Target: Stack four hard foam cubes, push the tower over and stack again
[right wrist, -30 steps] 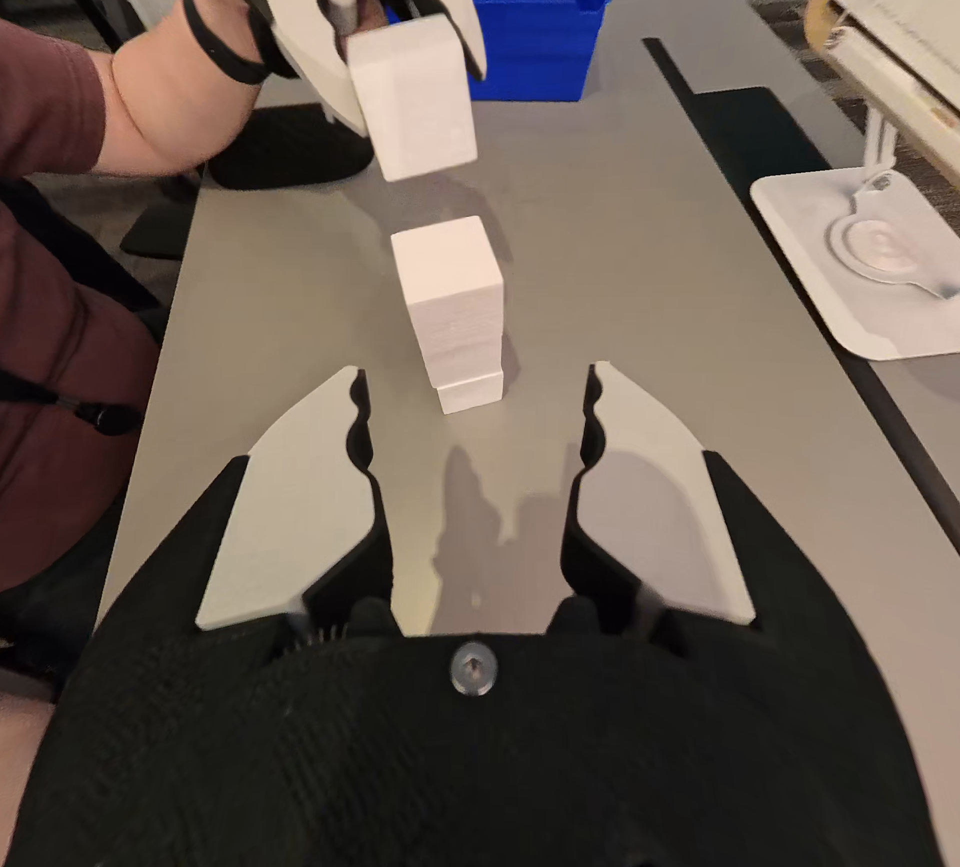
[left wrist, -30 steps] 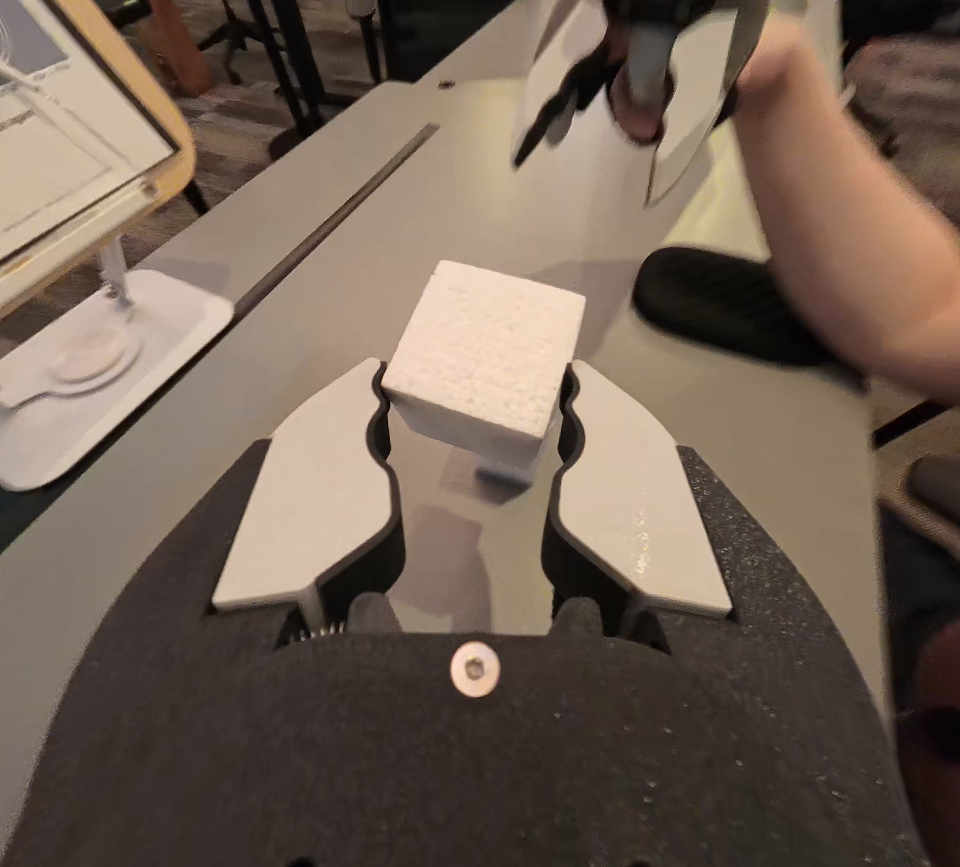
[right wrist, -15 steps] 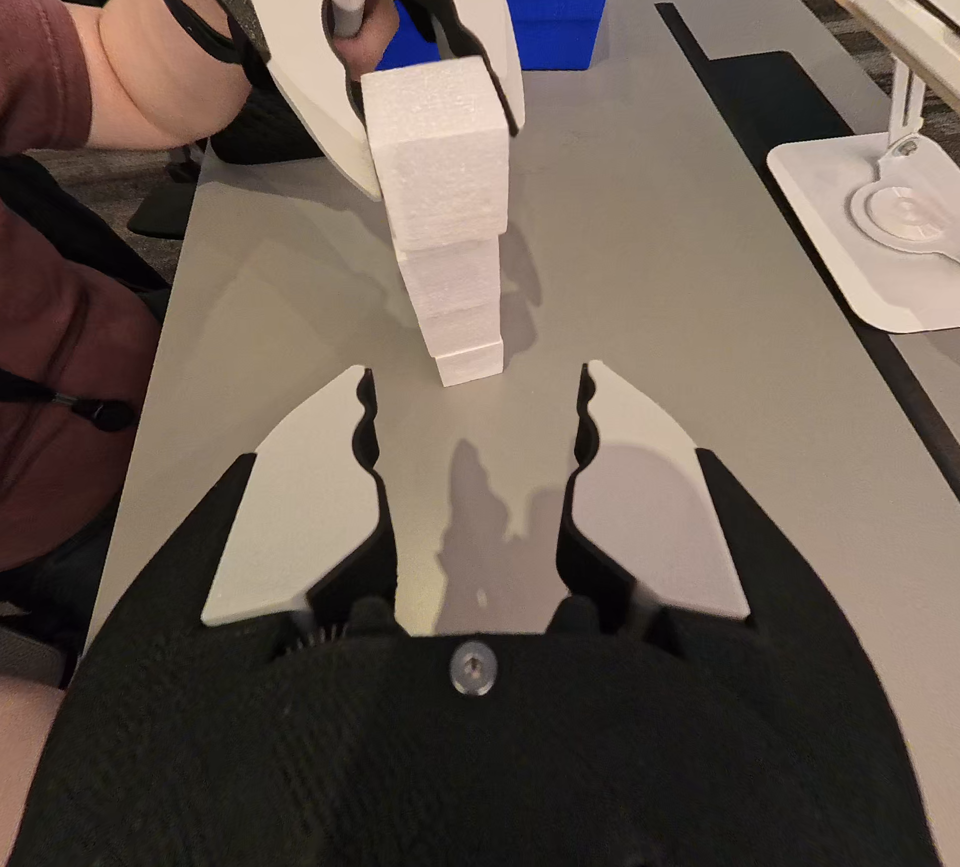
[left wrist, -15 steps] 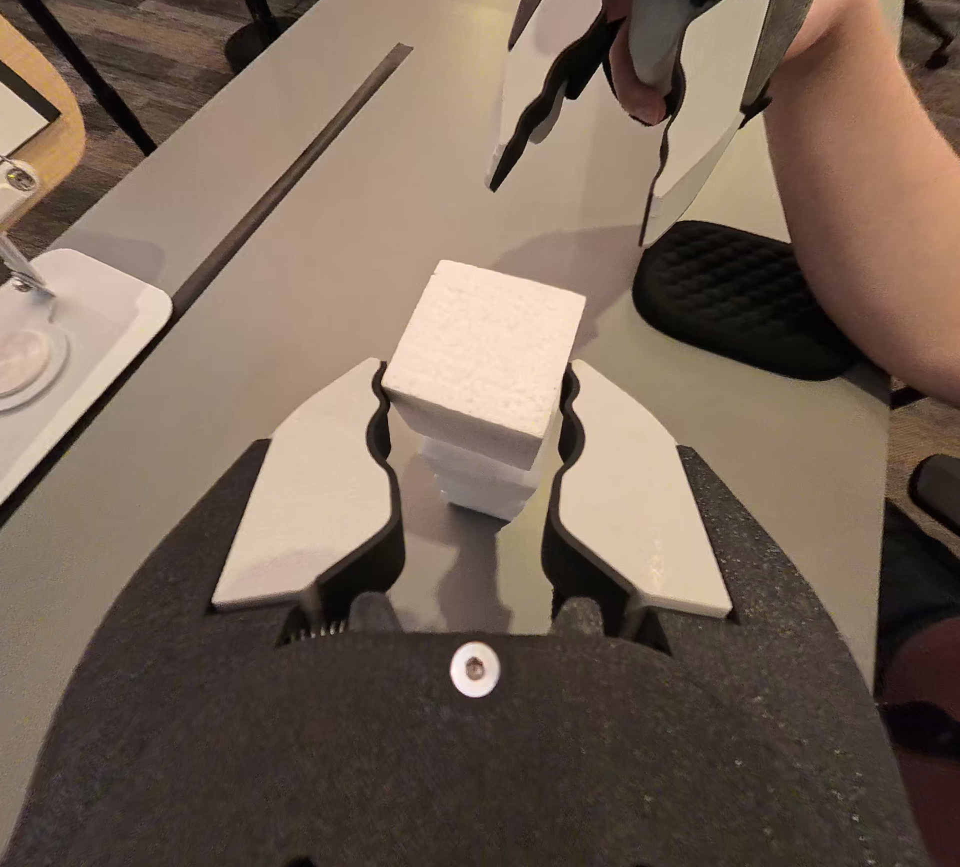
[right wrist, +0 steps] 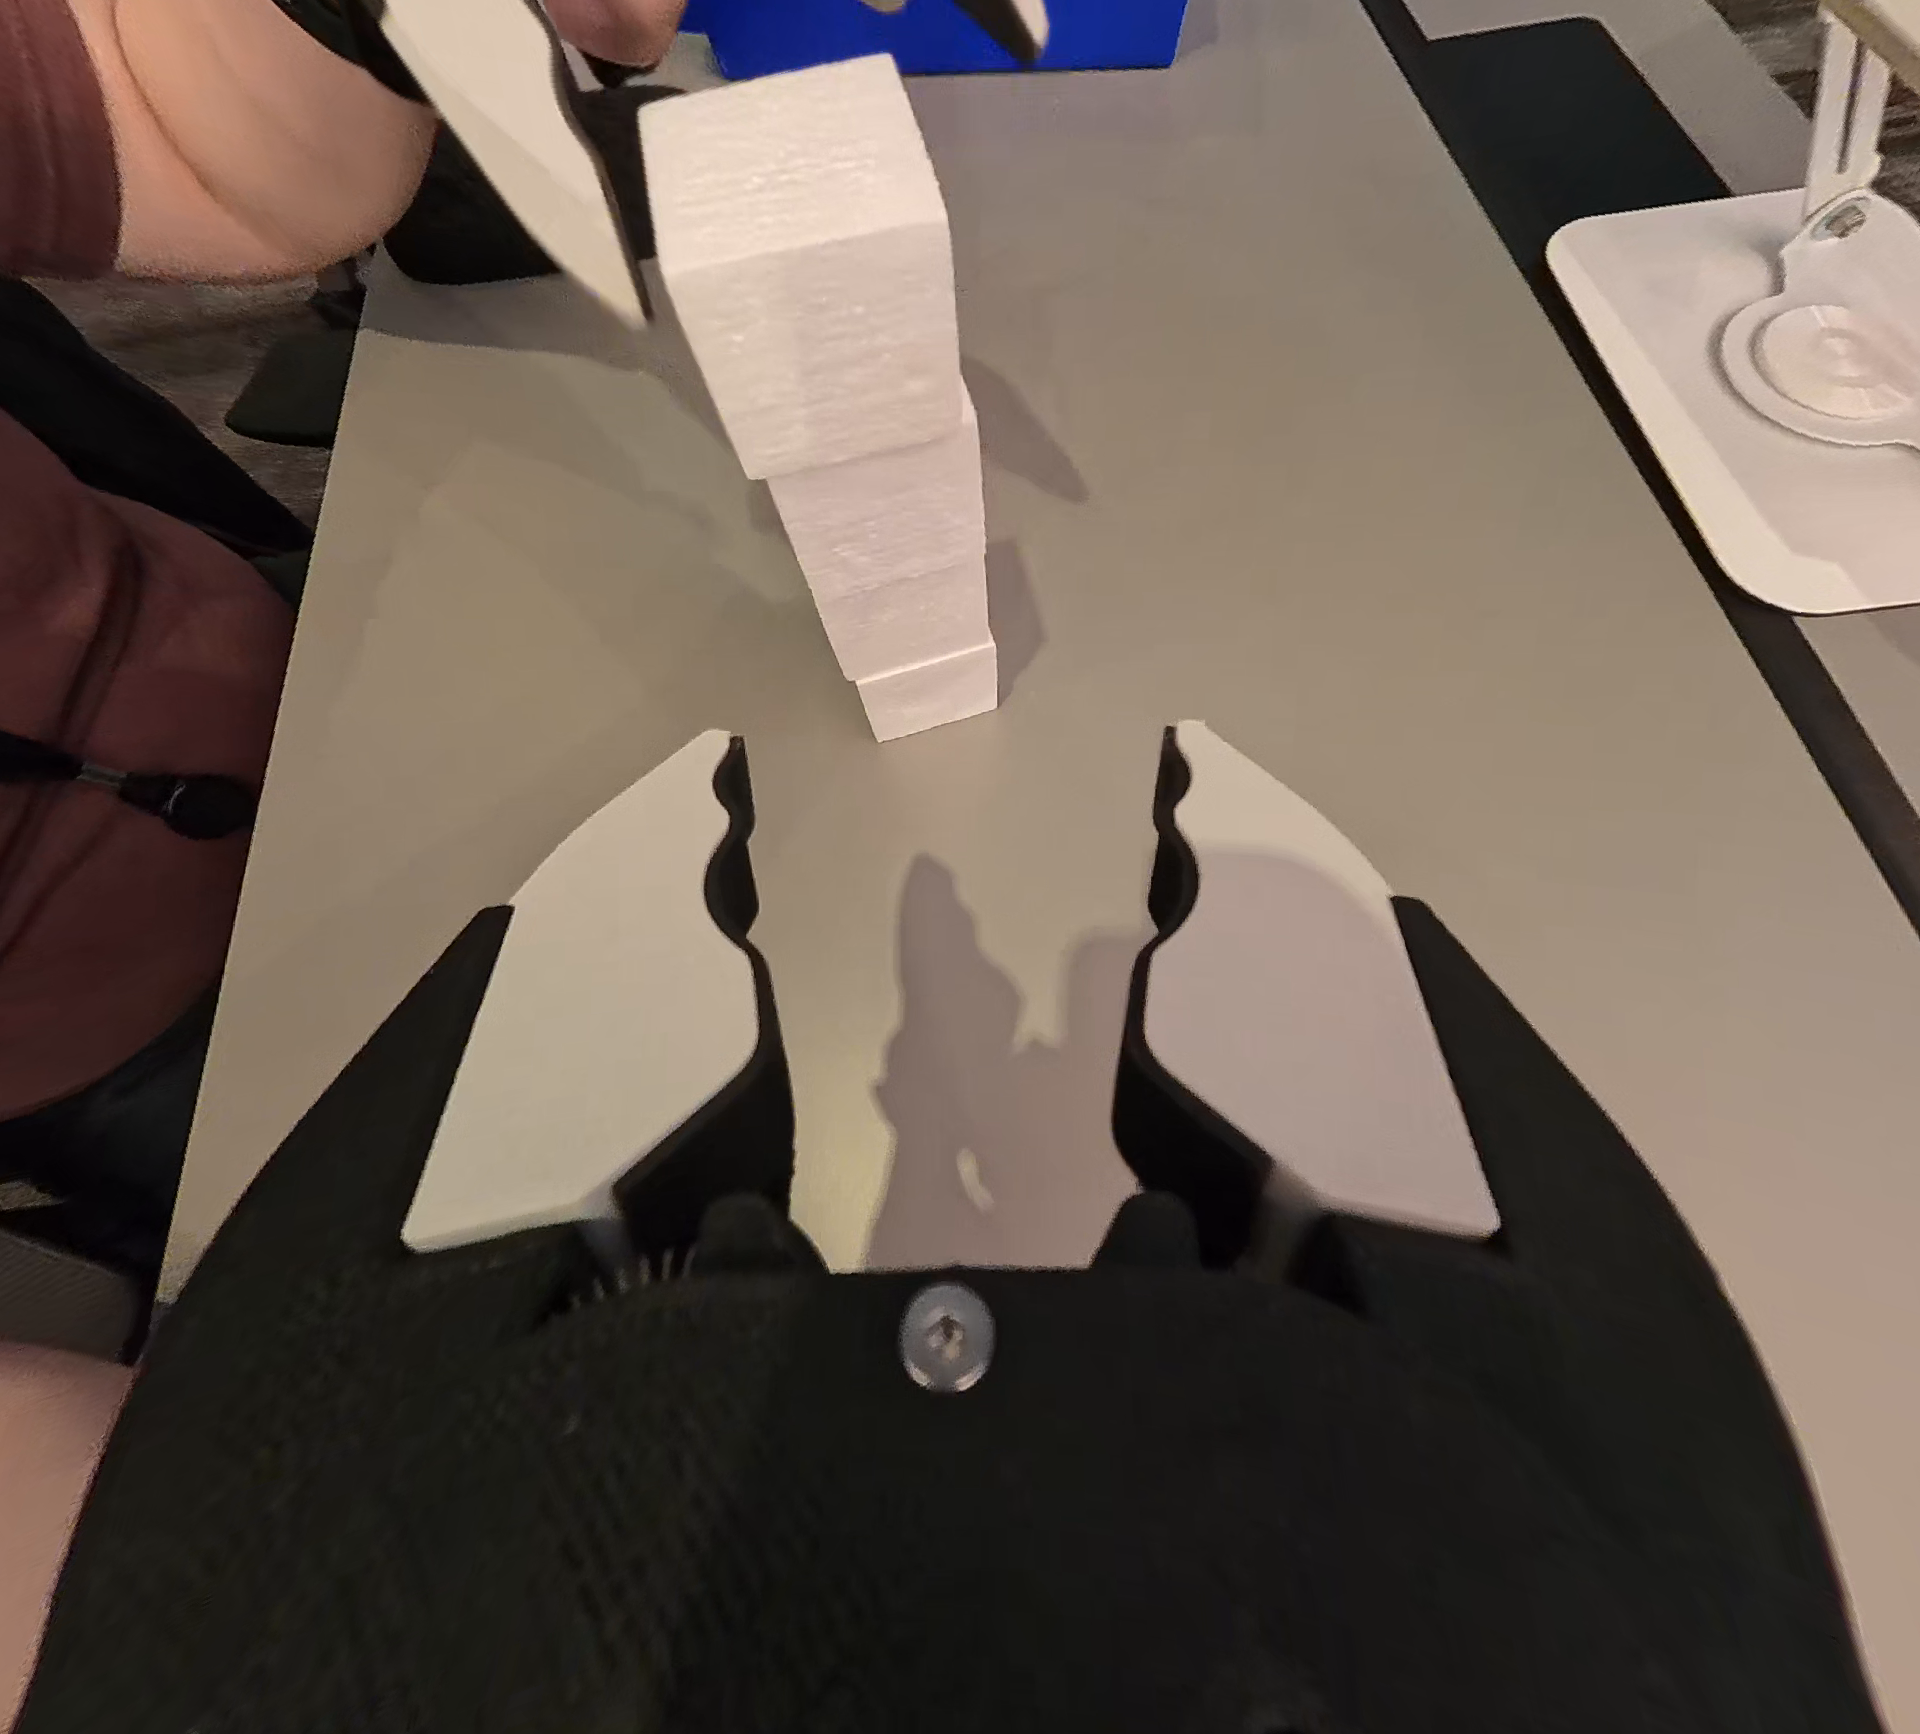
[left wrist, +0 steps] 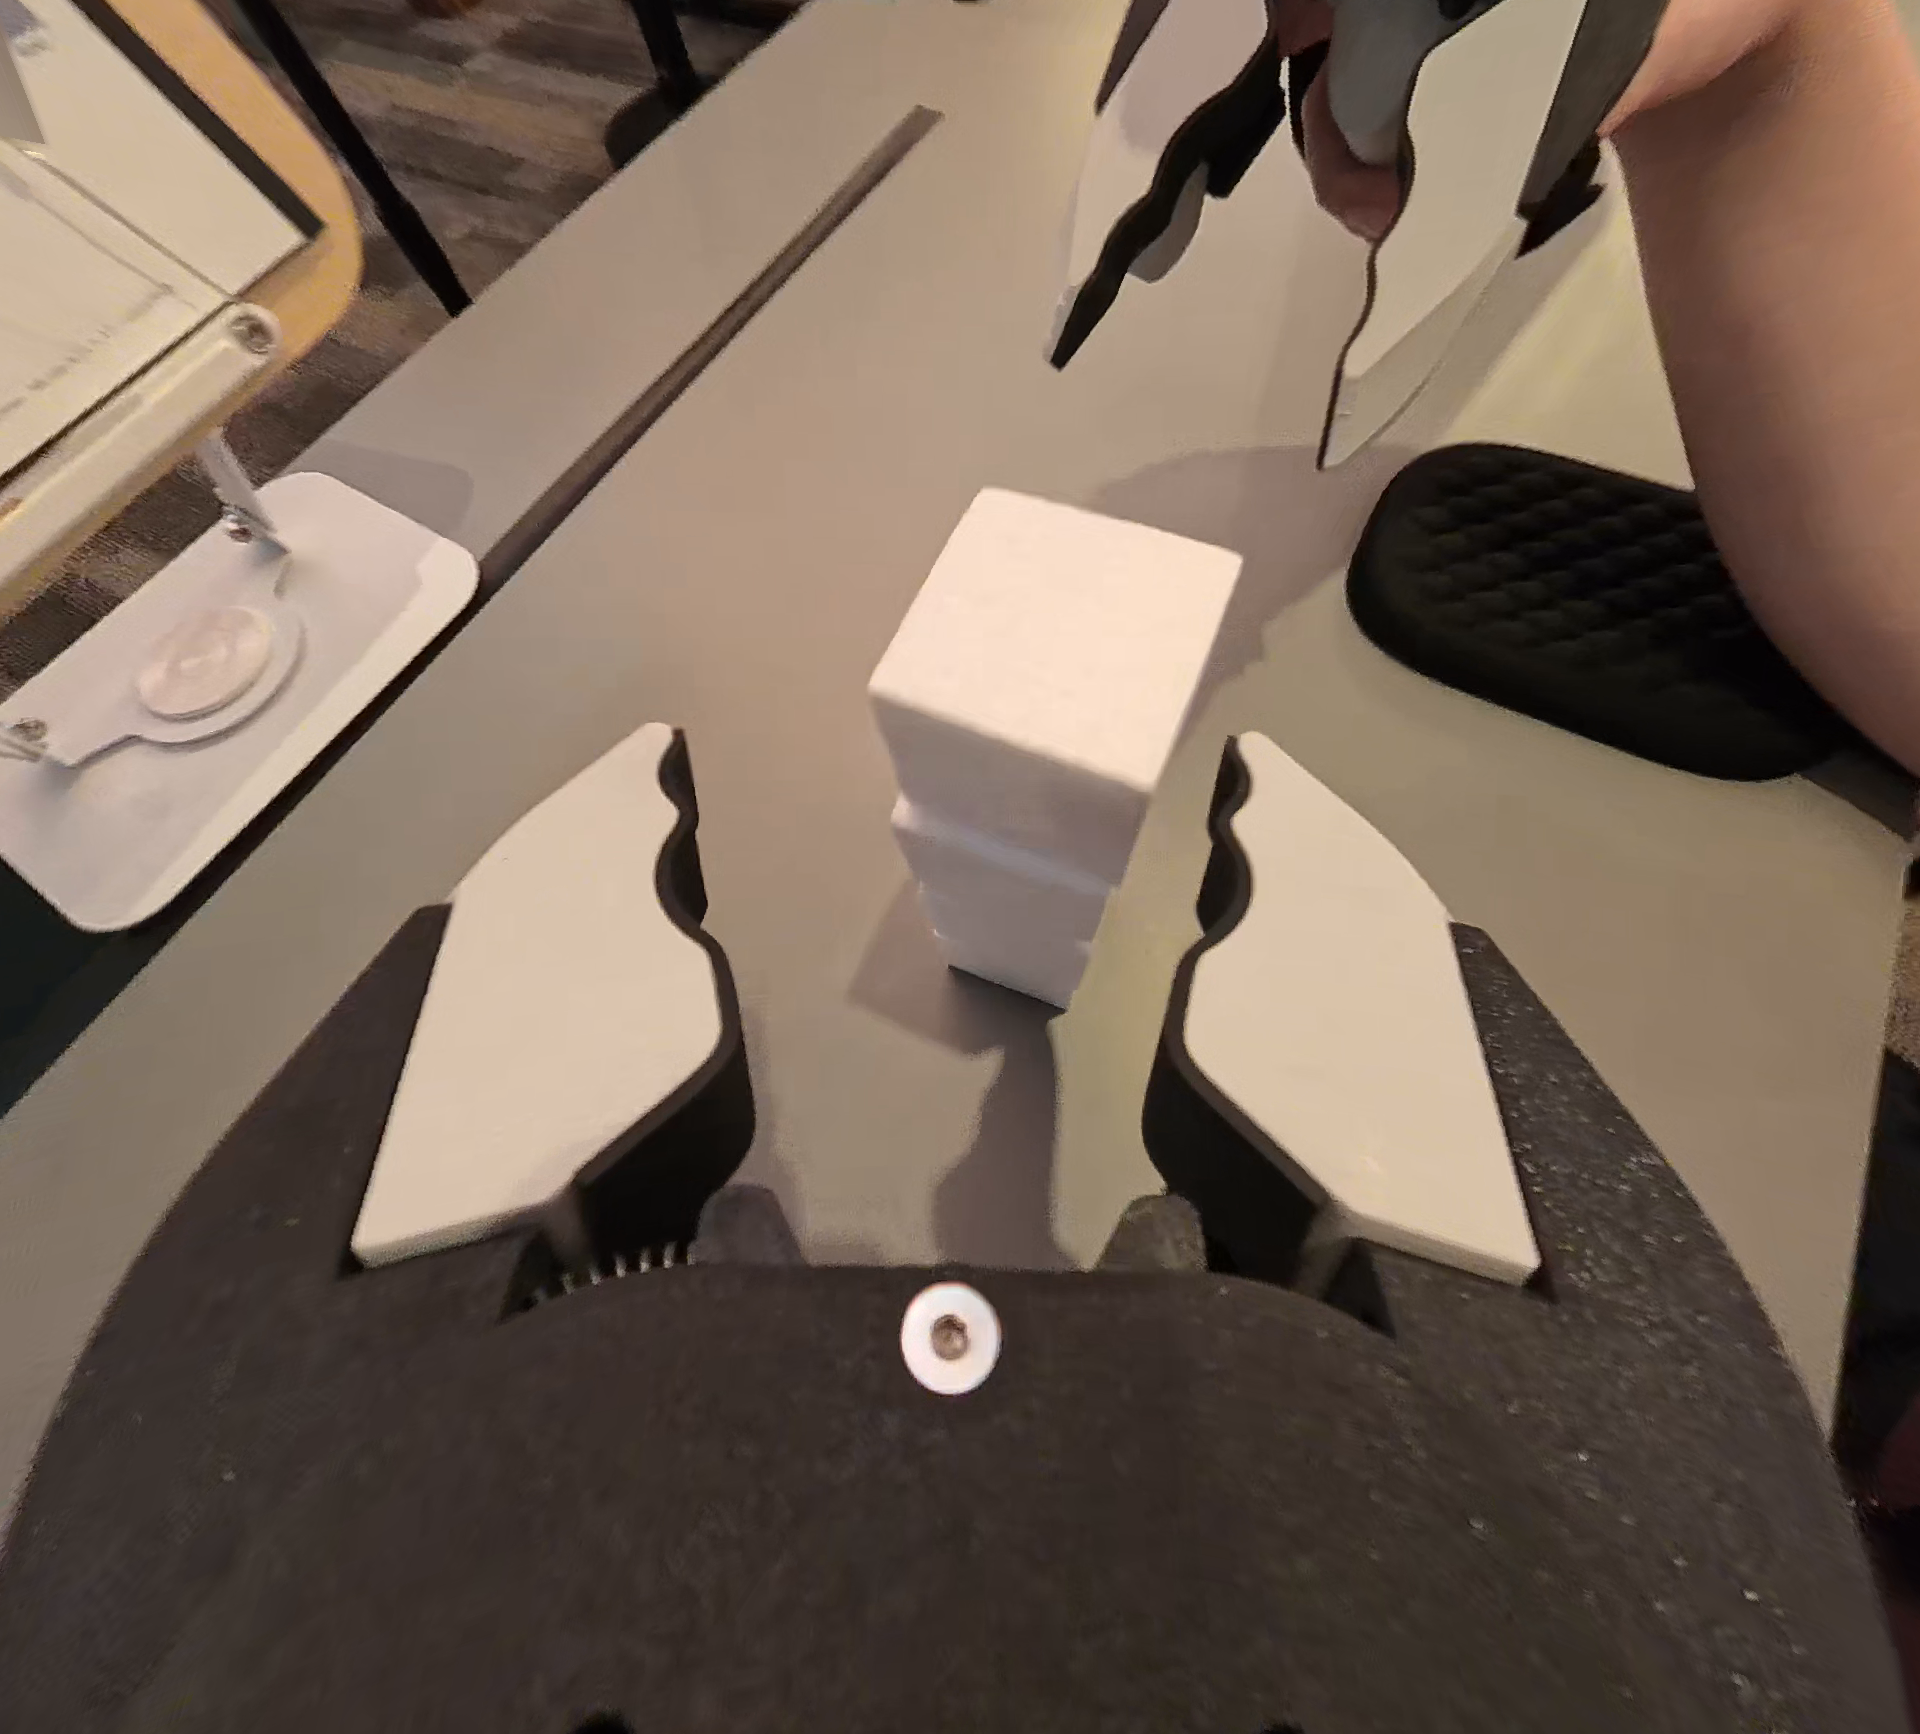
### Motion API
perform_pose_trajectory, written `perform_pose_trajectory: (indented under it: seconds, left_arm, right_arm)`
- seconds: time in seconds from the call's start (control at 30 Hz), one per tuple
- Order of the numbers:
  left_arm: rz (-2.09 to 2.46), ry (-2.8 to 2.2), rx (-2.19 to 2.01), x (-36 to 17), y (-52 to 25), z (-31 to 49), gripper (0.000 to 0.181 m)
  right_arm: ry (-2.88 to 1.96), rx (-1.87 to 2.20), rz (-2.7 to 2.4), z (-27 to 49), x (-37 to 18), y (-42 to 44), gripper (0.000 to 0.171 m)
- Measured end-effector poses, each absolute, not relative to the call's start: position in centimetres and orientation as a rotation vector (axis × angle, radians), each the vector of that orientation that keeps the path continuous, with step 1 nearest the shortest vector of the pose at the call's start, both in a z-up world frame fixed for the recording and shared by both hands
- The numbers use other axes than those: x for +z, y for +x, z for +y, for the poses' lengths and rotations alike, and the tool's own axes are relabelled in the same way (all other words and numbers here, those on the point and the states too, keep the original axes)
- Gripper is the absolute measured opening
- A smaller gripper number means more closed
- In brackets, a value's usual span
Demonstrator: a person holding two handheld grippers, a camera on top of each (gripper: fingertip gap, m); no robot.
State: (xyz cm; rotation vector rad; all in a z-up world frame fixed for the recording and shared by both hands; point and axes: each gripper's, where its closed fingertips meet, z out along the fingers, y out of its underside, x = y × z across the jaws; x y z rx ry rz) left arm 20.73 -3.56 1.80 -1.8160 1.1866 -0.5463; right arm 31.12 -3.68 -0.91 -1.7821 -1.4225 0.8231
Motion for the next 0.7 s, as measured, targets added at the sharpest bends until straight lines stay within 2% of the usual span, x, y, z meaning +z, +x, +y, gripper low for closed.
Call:
perform_pose_trajectory:
  seconds: [0.1,0.2,0.23,0.27,0.3,0.37,0.4,0.43,0.7]
  left_arm:
    - [1.040,-1.804,-0.540,1.8,17.0,-3.9,0.080]
    - [0.987,-1.889,-0.453,-2.4,13.7,-4.1,0.063]
    - [0.992,-1.938,-0.446,-4.5,13.1,-4.4,0.051]
    - [0.993,-1.983,-0.460,-6.4,12.9,-4.7,0.029]
    - [0.992,-2.021,-0.507,-8.2,13.0,-5.3,0.000]
    - [0.967,-2.080,-0.621,-10.8,14.0,-6.0,0.000]
    - [0.969,-2.102,-0.649,-11.7,14.5,-6.2,0.000]
    - [0.970,-2.115,-0.648,-12.3,14.9,-6.1,0.000]
    - [1.087,-2.002,-0.441,-8.4,19.7,-4.3,0.000]
  right_arm:
    - [-1.769,0.813,-1.416,-4.1,-0.4,32.3,0.074]
    - [-1.803,0.744,-1.414,-4.3,-0.5,34.8,0.062]
    - [-1.825,0.707,-1.398,-4.1,-0.6,35.9,0.057]
    - [-1.848,0.678,-1.373,-4.0,-0.7,36.9,0.053]
    - [-1.865,0.662,-1.343,-3.9,-0.6,37.8,0.050]
    - [-1.881,0.647,-1.289,-4.0,-0.4,39.5,0.031]
    - [-1.885,0.657,-1.278,-4.3,-0.2,40.2,0.012]
    - [-1.882,0.674,-1.272,-4.8,-0.1,40.8,0.001]
    - [-1.877,0.619,-1.186,-5.6,0.7,43.6,0.001]
